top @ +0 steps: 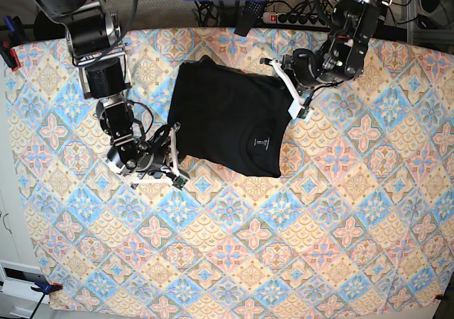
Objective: Fold the T-shirt properly
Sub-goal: 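Press and straighten the folded shirt's sides with both grippers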
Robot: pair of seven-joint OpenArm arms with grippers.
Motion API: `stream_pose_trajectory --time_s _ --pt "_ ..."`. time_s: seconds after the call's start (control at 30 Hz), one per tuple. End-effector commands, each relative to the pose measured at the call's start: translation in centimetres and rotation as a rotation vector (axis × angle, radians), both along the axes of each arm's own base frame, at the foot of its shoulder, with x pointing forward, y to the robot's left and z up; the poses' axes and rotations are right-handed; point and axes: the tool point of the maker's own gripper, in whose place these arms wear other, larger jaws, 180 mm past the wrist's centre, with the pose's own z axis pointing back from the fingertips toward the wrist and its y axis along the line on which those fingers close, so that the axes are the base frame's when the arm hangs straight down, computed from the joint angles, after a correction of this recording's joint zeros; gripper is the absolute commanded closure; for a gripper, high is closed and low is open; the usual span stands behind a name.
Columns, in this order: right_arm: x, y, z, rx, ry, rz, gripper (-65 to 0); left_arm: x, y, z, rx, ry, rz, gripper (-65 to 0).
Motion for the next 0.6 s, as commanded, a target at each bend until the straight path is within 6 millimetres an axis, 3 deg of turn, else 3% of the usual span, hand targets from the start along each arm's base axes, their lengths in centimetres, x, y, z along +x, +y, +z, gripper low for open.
stream_pose_trajectory --time_s 0.0,0.07,0.2,0.37,0.53,0.57 --pt "1.9 0.6 1.9 0.028 -0.059 0.003 -6.4 1.1 -0.4 0.5 -0.011 -0.029 -0.010 -1.9" --pt "1.6 0.7 1.6 0.025 -0.050 0.005 -6.4 2.2 -0.7 0.3 -0.005 -0.035 -0.024 -1.9" --pt "-2.4 1.2 -0.6 0.015 0.001 0.041 -6.4 4.8 -0.9 0.1 0.001 -0.049 -0.020 -1.9" --pt "-4.9 -1.9 0.2 -0.052 -0.043 0.061 -6.4 8.9 0.3 0.1 0.032 -0.073 0.013 -1.9" --pt "-7.9 -4.2 0.5 -0.115 -0.046 0.087 -6.4 12.6 -0.5 0.1 0.064 -0.162 -0.013 -1.9" --pt "-8.4 -4.6 0.8 -0.124 -0.054 0.092 -6.4 13.2 -1.5 -0.2 0.074 -0.175 -0.037 -1.9"
